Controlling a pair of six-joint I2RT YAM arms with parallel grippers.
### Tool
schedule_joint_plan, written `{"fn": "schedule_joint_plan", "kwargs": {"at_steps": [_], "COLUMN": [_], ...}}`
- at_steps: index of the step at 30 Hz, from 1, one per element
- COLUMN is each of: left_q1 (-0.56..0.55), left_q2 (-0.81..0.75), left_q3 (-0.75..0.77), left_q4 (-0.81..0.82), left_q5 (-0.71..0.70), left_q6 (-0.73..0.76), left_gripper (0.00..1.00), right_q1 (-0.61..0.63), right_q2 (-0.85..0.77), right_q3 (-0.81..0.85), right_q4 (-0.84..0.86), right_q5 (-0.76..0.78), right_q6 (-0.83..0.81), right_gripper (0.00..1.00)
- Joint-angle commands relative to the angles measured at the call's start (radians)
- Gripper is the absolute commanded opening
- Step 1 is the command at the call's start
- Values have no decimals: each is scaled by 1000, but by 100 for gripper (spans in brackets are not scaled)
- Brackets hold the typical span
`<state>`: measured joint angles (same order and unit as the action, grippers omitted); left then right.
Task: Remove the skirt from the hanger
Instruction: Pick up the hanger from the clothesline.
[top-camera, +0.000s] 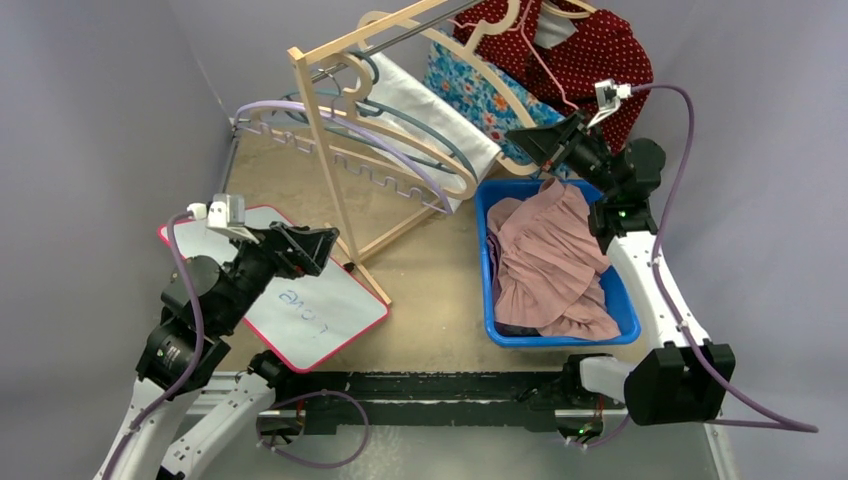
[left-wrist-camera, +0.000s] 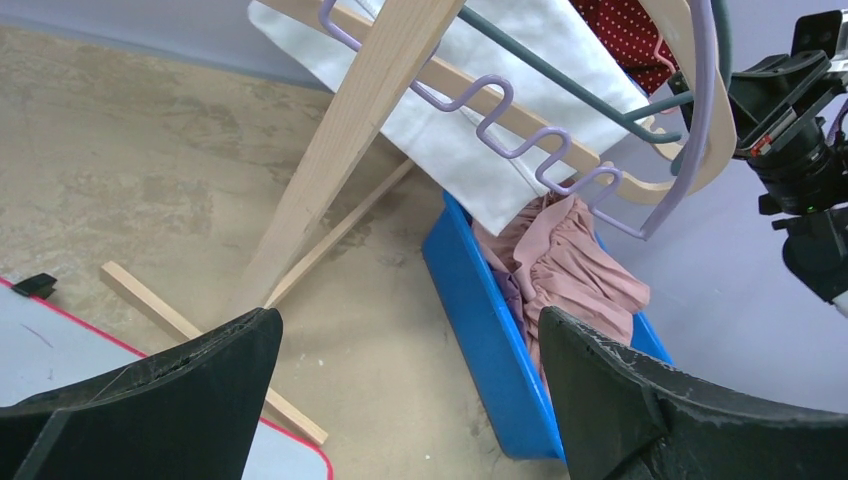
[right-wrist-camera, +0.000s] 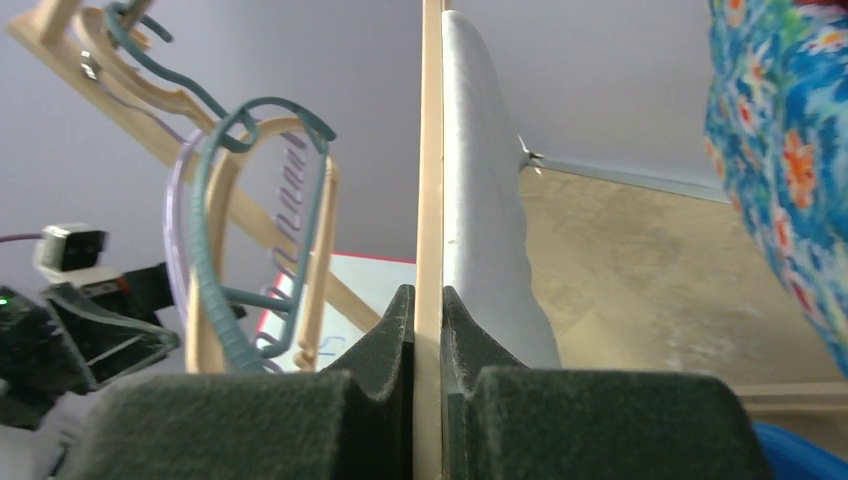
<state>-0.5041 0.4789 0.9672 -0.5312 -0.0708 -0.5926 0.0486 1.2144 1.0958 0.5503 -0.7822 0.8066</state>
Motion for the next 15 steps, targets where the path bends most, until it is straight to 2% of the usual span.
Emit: {"fn": "schedule_joint_plan", "kwargs": {"at_steps": [1,10,15], "left_q1": [7,6,6], "left_q2": [21,39,42], "left_q3": [-10,-13,-22], "left_q4": [63,73,70], "left_q5": [26,45,46], "left_q6": [-44,-78,-86], "left_gripper": [100,100,100], "right_q1": [0,0,0], "right_q2": [-75,-42,-48], "right_q3": [-33,-109,-133], "right_q4": [316,525,558], "right_q5": [29,67,63], "right_q6": [247,576,626], "right_gripper": [0,0,0]}}
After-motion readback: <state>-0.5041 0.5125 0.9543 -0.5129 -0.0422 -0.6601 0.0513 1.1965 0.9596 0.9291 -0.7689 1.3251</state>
